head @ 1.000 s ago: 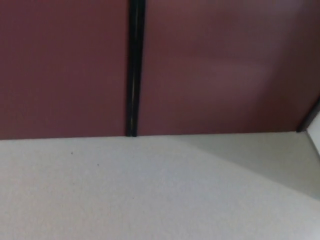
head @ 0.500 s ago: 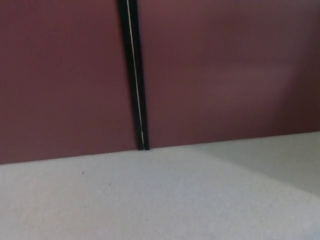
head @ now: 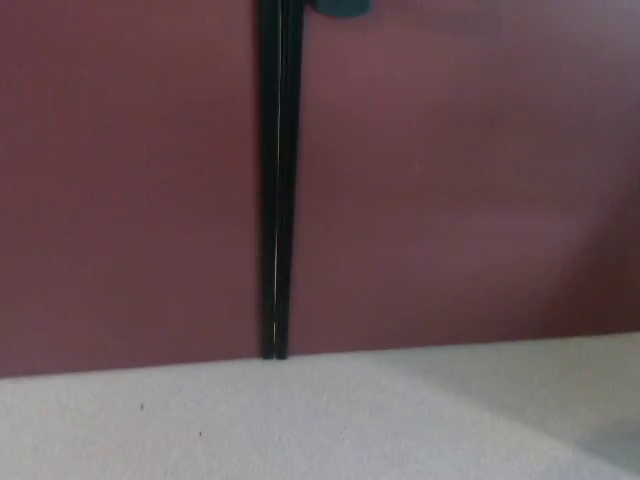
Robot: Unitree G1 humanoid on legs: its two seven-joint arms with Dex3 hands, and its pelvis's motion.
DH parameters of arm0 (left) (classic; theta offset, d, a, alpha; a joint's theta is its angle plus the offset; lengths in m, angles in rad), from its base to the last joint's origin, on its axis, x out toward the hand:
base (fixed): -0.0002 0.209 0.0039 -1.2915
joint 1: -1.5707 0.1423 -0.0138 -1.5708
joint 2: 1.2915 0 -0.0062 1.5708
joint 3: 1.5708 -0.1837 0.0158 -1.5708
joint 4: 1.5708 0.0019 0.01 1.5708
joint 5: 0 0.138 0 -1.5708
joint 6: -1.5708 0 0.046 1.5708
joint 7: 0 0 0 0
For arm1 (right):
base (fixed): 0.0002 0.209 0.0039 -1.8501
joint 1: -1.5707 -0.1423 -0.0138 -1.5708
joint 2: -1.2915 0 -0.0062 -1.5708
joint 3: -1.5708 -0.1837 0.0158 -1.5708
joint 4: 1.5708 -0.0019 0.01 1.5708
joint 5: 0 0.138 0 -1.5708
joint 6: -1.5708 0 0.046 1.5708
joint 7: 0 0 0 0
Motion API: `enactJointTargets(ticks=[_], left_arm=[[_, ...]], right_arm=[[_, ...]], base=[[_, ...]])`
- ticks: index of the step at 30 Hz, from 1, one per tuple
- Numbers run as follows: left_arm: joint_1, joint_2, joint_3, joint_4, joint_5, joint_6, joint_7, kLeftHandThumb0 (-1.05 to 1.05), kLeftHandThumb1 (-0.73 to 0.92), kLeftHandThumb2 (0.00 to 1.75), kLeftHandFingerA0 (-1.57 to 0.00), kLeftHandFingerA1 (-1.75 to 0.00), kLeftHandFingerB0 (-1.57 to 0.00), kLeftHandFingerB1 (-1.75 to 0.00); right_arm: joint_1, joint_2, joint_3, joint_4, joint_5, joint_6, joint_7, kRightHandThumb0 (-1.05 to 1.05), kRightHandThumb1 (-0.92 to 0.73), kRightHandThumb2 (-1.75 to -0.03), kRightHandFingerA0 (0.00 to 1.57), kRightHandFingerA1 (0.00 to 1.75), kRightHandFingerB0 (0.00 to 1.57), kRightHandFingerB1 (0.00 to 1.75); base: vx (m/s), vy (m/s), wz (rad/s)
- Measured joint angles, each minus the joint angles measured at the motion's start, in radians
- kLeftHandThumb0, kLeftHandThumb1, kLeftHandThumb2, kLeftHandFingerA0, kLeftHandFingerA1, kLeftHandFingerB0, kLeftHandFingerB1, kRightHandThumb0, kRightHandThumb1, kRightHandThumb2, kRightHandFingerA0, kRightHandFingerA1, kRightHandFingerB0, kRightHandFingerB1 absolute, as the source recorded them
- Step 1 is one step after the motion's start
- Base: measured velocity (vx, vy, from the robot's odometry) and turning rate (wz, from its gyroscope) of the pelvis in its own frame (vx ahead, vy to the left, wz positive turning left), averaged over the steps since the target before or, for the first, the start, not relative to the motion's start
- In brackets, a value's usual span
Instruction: The robot walks towards the door handle and put its right hand on it and twist the handle
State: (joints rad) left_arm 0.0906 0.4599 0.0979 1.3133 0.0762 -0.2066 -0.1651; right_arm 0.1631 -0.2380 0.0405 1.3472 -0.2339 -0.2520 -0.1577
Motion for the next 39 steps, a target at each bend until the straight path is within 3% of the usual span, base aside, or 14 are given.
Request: enactJointTargets(ticks=[4, 5, 7, 8, 24, 25, 28, 29, 31, 32, 34, 35, 39], left_arm=[[0.001, 0.006, -0.005, 0.007, 0.002, 0.006, 0.007, -0.4, 0.6, 0.58, -0.57, -0.43, -0.48, -0.39], [0.0, 0.007, -0.007, 0.008, 0.003, 0.008, 0.01, -0.4, 0.6, 0.58, -0.57, -0.43, -0.48, -0.39], [-0.005, 0.005, -0.012, 0.018, 0.006, 0.016, 0.019, -0.4, 0.6, 0.58, -0.57, -0.43, -0.48, -0.39], [-0.011, 0.004, -0.014, 0.019, 0.008, 0.018, 0.021, -0.41, 0.6, 0.58, -0.55, -0.42, -0.47, -0.39], [-0.028, 0.007, -0.025, 0.032, 0.028, 0.034, 0.045, -0.41, 0.61, 0.58, -0.58, -0.43, -0.47, -0.39], [-0.028, 0.006, -0.024, 0.032, 0.028, 0.034, 0.045, -0.41, 0.61, 0.59, -0.59, -0.43, -0.47, -0.39], [-0.026, 0.008, -0.019, 0.031, 0.028, 0.034, 0.045, -0.41, 0.61, 0.59, -0.59, -0.43, -0.47, -0.39], [-0.026, 0.008, -0.018, 0.031, 0.028, 0.034, 0.045, -0.48, 0.5, 0.81, -0.53, -0.56, -0.41, -0.5], [-0.026, 0.008, -0.017, 0.032, 0.029, 0.034, 0.045, -0.48, 0.5, 0.81, -0.53, -0.56, -0.41, -0.5], [-0.026, 0.009, -0.017, 0.032, 0.029, 0.034, 0.045, -0.47, 0.5, 0.82, -0.52, -0.56, -0.4, -0.5], [-0.026, 0.01, -0.018, 0.032, 0.029, 0.034, 0.045, -0.47, 0.5, 0.82, -0.52, -0.56, -0.4, -0.5], [-0.026, 0.003, -0.018, 0.031, 0.029, 0.033, 0.044, -0.41, 0.61, 0.59, -0.6, -0.44, -0.47, -0.39], [-0.033, 0.005, -0.017, 0.028, 0.029, 0.031, 0.043, -0.41, 0.61, 0.59, -0.6, -0.44, -0.47, -0.39]], right_arm=[[0.0, 0.001, 0.004, 0.001, -0.002, 0.0, -0.003, -0.35, -0.62, -0.58, 0.59, 0.41, 0.45, 0.37], [-0.001, 0.001, 0.003, 0.001, -0.002, 0.0, -0.004, -0.43, -0.54, -0.74, 0.53, 0.5, 0.42, 0.46], [-0.018, -0.003, 0.001, -0.004, -0.001, -0.002, -0.007, -0.43, -0.54, -0.74, 0.53, 0.5, 0.42, 0.46], [-0.021, -0.007, 0.0, -0.005, -0.001, -0.003, -0.009, -0.35, -0.62, -0.58, 0.59, 0.41, 0.46, 0.37], [-0.043, 0.004, 0.008, -0.001, -0.004, 0.01, -0.026, -0.35, -0.63, -0.58, 0.6, 0.41, 0.45, 0.36], [-0.043, 0.004, 0.009, 0.0, -0.004, 0.012, -0.026, -0.43, -0.54, -0.74, 0.54, 0.5, 0.41, 0.46], [-0.041, 0.005, 0.011, 0.0, -0.004, 0.015, -0.025, -0.43, -0.54, -0.74, 0.54, 0.5, 0.41, 0.46], [-0.041, 0.005, 0.012, 0.001, -0.004, 0.015, -0.025, -0.43, -0.55, -0.74, 0.54, 0.5, 0.41, 0.45], [-0.041, 0.006, 0.013, 0.0, -0.004, 0.015, -0.025, -0.43, -0.55, -0.74, 0.54, 0.5, 0.41, 0.45], [-0.041, 0.007, 0.013, 0.0, -0.004, 0.015, -0.024, -0.35, -0.63, -0.58, 0.6, 0.41, 0.45, 0.36], [-0.041, 0.008, 0.014, 0.0, -0.004, 0.015, -0.023, -0.35, -0.63, -0.58, 0.6, 0.41, 0.45, 0.36], [-0.043, 0.004, 0.017, 0.001, -0.005, 0.016, -0.024, -0.35, -0.63, -0.58, 0.6, 0.41, 0.45, 0.36], [-0.059, 0.0, 0.026, -0.004, -0.013, 0.015, -0.027, -0.35, -0.63, -0.58, 0.6, 0.41, 0.45, 0.36]], base=[[0.14, -0.082, 0.01], [0.18, -0.134, 0.03], [0.08, 0.173, -0.03], [0.05, 0.233, -0.21], [0.07, 0.043, 0.03], [0.14, 0.073, 0.03], [0.17, 0.053, 0.07], [0.17, 0.024, 0.05], [0.18, 0.01, 0.06], [0.21, -0.048, 0.06], [0.19, -0.074, 0.1], [0.23, -0.127, -0.48], [0.13, 0.115, 0.01]])
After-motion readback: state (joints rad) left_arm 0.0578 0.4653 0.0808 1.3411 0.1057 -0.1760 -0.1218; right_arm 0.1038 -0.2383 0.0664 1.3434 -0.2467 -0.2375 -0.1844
